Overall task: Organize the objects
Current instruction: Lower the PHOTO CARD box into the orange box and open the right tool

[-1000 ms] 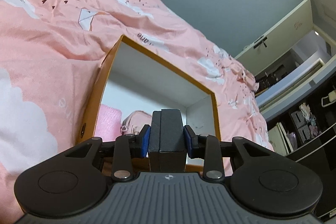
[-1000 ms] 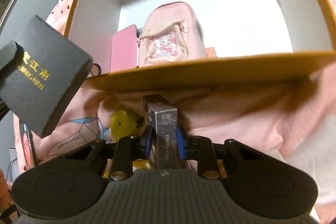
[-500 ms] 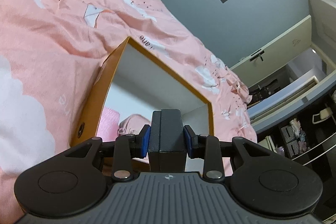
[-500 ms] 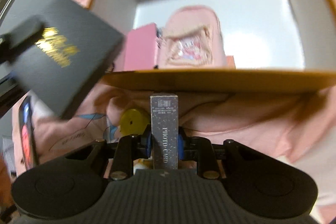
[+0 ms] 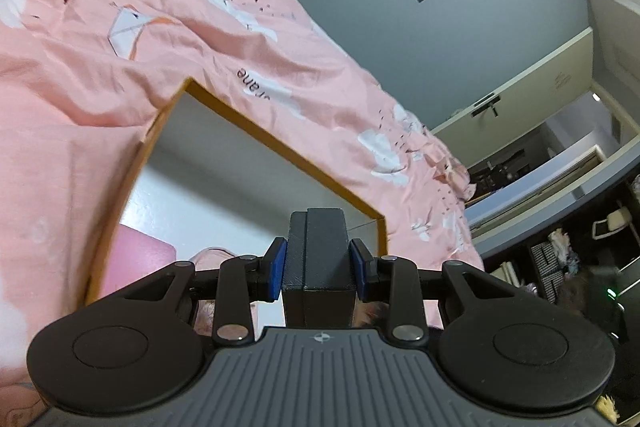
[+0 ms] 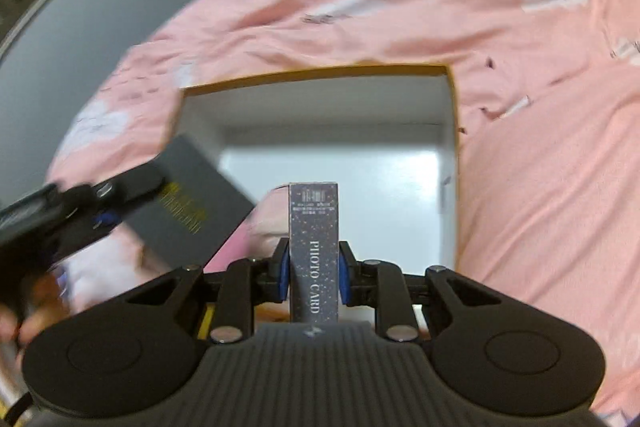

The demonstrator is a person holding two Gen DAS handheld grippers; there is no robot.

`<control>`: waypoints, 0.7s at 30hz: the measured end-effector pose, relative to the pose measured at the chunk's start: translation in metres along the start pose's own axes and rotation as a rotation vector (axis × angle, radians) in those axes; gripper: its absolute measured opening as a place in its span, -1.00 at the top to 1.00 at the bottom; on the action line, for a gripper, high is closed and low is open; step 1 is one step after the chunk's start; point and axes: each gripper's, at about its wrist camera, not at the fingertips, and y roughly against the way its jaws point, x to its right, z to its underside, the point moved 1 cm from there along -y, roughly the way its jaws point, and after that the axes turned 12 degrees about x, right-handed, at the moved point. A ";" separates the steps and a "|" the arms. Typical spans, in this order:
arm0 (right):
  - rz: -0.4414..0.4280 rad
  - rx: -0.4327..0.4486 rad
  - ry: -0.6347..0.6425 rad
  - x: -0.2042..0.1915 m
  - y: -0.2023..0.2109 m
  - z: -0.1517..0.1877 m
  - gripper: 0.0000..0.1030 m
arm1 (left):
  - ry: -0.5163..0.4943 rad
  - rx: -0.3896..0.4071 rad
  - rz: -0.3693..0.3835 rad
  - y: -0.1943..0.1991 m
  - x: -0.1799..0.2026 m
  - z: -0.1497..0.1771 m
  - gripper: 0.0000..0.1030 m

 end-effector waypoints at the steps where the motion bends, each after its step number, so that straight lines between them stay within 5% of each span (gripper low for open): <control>1: 0.012 -0.014 -0.002 0.003 -0.014 0.000 0.53 | -0.010 -0.003 -0.006 -0.004 0.000 0.002 0.27; 9: 0.026 -0.149 -0.054 0.023 -0.095 0.011 0.53 | -0.024 -0.030 -0.090 -0.026 -0.018 0.007 0.27; 21: 0.006 -0.250 -0.077 0.029 -0.130 0.018 0.44 | -0.010 -0.040 -0.085 -0.033 -0.024 0.003 0.27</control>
